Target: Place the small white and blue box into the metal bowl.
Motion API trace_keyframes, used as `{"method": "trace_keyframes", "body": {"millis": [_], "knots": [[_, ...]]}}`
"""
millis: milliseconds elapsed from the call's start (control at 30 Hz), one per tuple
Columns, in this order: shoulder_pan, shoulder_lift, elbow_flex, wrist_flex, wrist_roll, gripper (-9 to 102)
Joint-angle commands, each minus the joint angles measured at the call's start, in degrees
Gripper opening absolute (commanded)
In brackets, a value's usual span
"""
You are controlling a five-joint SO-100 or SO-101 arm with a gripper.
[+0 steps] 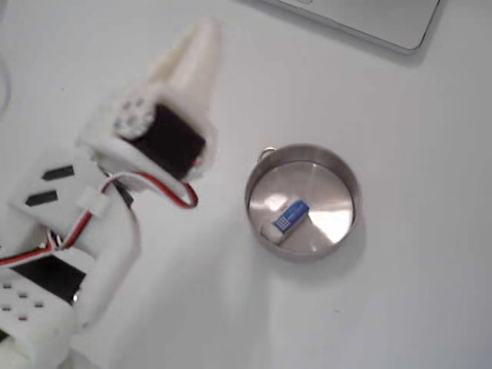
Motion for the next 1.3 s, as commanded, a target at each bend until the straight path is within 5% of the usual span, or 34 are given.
{"method": "trace_keyframes", "body": {"millis": [0,133,267,567,833,1267], "knots": [[-12.74,2.72,3.16,0.18,-25.75,-6],[-25.49,0.97,3.16,0.79,-46.32,-6],[-33.75,1.14,3.25,10.90,-53.96,-6],[-34.01,36.65,4.31,66.53,-42.63,-6],[-29.00,59.85,3.96,100.20,-40.34,-6],[-28.56,61.61,3.78,104.06,-40.25,-6]]}}
